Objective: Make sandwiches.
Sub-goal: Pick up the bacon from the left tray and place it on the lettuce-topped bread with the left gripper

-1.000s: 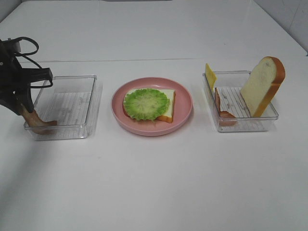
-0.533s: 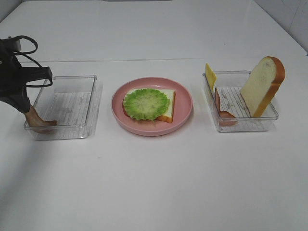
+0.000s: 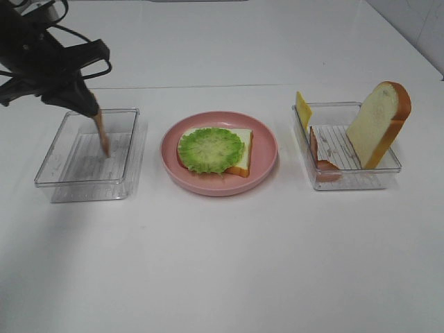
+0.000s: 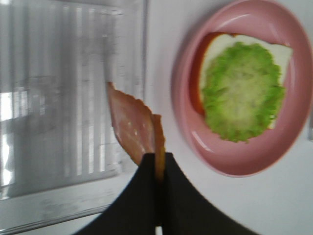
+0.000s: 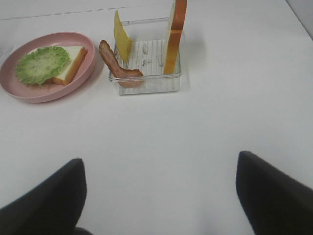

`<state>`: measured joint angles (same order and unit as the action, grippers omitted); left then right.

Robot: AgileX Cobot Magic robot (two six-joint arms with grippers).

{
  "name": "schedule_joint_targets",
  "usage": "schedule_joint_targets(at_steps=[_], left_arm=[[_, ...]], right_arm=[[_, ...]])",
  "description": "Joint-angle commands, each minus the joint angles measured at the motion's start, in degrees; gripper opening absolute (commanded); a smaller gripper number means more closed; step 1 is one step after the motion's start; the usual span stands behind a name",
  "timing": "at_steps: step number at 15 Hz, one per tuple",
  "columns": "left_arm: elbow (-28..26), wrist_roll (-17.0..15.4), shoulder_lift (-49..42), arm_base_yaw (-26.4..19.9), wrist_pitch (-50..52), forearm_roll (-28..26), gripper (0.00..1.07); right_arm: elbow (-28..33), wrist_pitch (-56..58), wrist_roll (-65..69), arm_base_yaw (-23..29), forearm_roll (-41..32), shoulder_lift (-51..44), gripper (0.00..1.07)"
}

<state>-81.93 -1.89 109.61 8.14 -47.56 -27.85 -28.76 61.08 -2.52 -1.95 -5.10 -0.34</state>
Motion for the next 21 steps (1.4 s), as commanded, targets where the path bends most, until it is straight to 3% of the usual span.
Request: schedule_joint_targets(at_steps=[1, 4, 7, 9, 14, 16, 21], left_arm=[[-0.3, 5.6, -0.4, 3.1, 4.1, -10.0, 0.0], [-0.3, 11.5, 0.8, 6.5, 8.1, -22.3, 0.0], [-2.3, 20.3, 5.0, 10.7, 7.5, -35.7, 0.0], [-5.0, 20.9, 8.1, 13.1, 6.9, -38.0, 0.0], [-10.7, 20.5, 15.0, 15.9, 5.5, -38.2, 0.0], [-10.7, 20.4, 15.2, 15.1, 6.0, -33.1, 0.0], [-10.7, 11.6, 16.1, 13.8, 6.5, -20.6, 0.0]], right_arm=[[0.2, -0.6, -0.1, -0.3, -0.3, -0.7, 0.78], [0.2, -0.6, -0.1, -0.3, -0.3, -0.7, 0.78], [0.2, -0.6, -0.1, -0.3, -0.3, -0.7, 0.78], [0.2, -0.6, -0.1, -0.3, -0.3, -0.7, 0.78], [0.2, -0.6, -0.1, -0.3, -0.3, -0.7, 0.78], [0.2, -0.6, -0.1, -0.3, -0.3, -0.7, 0.78], [0.2, -0.6, -0.1, -0.3, -0.3, -0.7, 0.78]])
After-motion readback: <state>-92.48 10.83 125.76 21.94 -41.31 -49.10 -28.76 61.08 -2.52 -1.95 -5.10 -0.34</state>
